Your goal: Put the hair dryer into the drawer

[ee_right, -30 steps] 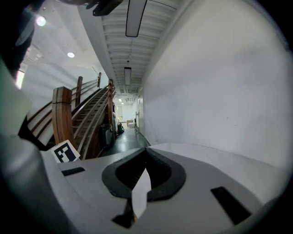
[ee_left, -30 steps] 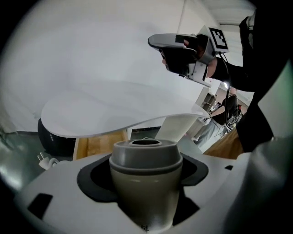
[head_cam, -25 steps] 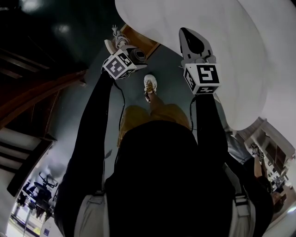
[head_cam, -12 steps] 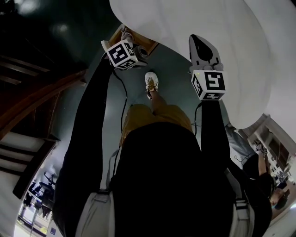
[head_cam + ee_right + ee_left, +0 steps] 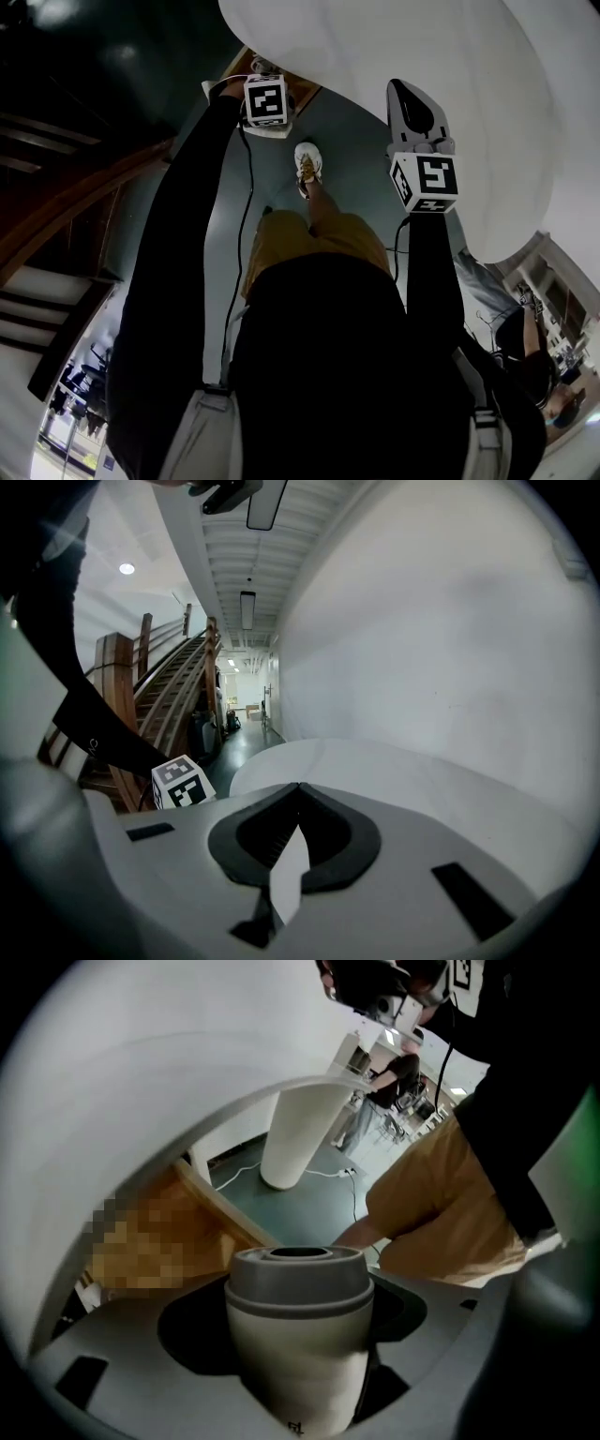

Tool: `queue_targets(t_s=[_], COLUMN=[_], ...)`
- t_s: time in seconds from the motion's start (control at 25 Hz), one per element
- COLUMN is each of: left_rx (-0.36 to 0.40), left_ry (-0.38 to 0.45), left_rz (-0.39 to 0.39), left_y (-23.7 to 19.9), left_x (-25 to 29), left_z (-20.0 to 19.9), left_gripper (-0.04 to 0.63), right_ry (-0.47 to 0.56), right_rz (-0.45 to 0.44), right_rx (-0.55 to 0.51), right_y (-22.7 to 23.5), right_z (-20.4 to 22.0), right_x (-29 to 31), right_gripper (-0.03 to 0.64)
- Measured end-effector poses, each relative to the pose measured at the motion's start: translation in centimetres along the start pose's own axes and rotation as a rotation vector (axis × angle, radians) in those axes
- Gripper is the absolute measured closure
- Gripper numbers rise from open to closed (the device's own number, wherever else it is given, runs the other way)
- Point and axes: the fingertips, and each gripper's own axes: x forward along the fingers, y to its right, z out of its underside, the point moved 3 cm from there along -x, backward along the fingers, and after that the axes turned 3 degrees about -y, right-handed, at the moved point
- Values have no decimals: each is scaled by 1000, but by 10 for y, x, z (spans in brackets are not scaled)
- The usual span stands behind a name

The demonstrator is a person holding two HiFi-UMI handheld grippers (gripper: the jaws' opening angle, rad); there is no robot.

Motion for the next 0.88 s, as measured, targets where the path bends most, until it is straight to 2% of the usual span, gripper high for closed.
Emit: queue_targets(t_s=[0.16,0.48,0.64,0.76,0.88], left_rx=[91,165,190,196,197], left_ry=[-108,-184,-233,-270,-266], left_rz=[8,-93,-113,-153,-178], left_y=[-4,-20,-27,-37,-44], left_x=[12,43,65,76,78], left_z=[13,26,33,38,35], left_gripper=[225,225,225,225,225], right_ry=[-9,-54,-66,-96,-112], right_rz=[3,28,6,24,41], right_rx=[27,56,50,57,73], right_y=[-2,-2,-3,-1,3], right_z=[10,35,51,63,71], right_x=[1,-9,-16,-17,-20], right_gripper=[592,592,592,592,592])
